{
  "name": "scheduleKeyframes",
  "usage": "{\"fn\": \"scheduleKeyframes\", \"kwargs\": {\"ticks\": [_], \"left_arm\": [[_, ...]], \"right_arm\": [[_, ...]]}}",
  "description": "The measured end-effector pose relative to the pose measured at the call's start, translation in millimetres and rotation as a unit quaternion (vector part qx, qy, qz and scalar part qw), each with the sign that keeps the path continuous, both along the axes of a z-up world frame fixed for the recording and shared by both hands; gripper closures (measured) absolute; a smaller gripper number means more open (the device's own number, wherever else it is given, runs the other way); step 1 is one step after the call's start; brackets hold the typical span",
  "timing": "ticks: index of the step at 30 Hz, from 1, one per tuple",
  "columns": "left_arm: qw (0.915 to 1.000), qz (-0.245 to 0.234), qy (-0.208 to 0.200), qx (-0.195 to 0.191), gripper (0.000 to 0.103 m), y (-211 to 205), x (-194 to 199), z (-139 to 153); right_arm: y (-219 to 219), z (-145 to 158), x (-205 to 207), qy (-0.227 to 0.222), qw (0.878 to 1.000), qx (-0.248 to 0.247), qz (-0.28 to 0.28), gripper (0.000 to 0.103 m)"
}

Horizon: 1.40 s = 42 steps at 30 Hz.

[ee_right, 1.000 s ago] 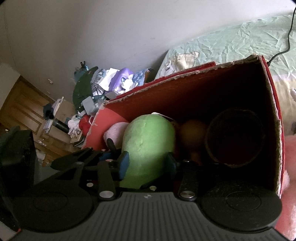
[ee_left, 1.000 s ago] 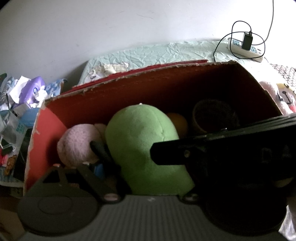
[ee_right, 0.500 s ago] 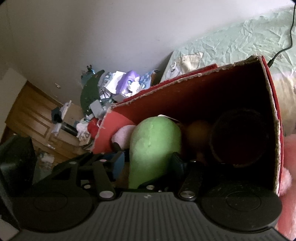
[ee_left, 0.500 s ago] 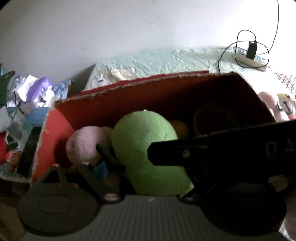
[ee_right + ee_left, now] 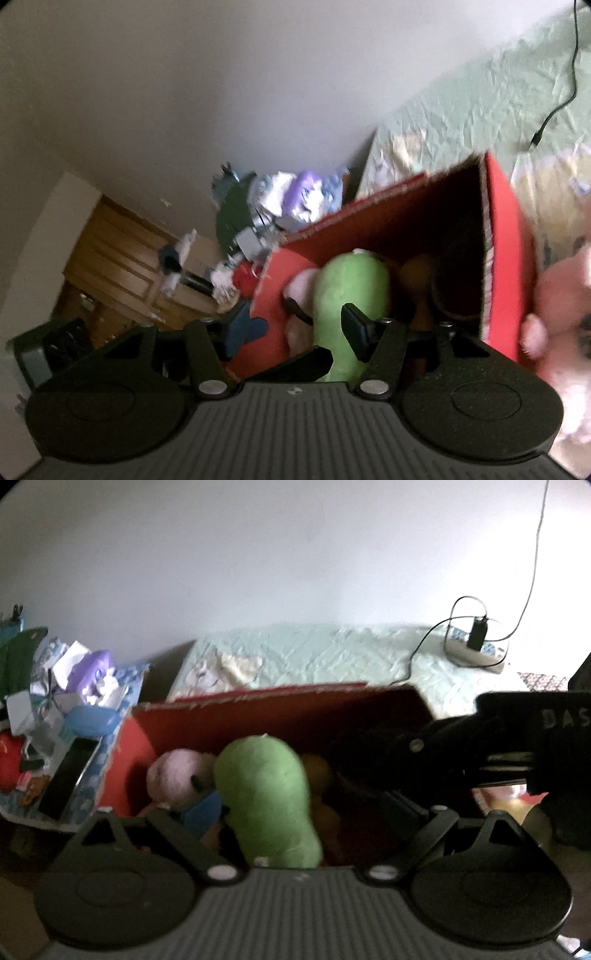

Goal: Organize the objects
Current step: 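Open the right tool and lift it out of the red box, then move the right tool to the white bunny plush on the bed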

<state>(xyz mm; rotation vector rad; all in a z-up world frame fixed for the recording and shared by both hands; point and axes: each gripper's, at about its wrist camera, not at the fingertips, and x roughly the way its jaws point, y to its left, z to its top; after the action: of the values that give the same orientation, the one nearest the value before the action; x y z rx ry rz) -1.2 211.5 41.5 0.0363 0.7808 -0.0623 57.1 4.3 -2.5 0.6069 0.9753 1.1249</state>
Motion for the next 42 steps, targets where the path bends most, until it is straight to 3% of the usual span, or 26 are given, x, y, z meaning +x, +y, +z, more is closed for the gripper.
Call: {"fn": "scheduleKeyframes", "kwargs": {"ticks": [5, 9, 17, 22, 31, 42], "left_arm": [[0.9991, -0.023, -0.031, -0.017, 0.008, -20.2, -6.4, 19.8], [0.9971, -0.058, -0.041, -0.030, 0.009, -45.5, -6.8, 27.8], [0.9877, -0.147, -0.031, -0.042, 0.016, -109.5, -1.9, 25.2], [0.9836, -0.175, -0.010, -0.042, 0.019, -143.7, 8.8, 10.2], [0.9852, -0.164, 0.034, -0.039, 0.020, -179.3, 35.1, -21.3], [0.9861, -0.142, 0.083, -0.023, 0.020, -190.8, 59.3, -47.9]], "right_arm": [[-39.1, 11.9, 1.8, -0.013, 0.999, 0.031, -0.038, 0.046], [-72.7, 13.9, 2.9, -0.029, 0.996, 0.028, -0.085, 0.047], [-139.7, 0.8, 4.9, -0.025, 0.981, 0.018, -0.190, 0.051], [-168.2, -12.5, 8.6, -0.009, 0.973, 0.001, -0.232, 0.053], [-181.4, -33.9, 21.0, 0.020, 0.969, -0.027, -0.243, 0.053], [-166.8, -61.4, 46.6, 0.060, 0.980, -0.043, -0.185, 0.053]]}}
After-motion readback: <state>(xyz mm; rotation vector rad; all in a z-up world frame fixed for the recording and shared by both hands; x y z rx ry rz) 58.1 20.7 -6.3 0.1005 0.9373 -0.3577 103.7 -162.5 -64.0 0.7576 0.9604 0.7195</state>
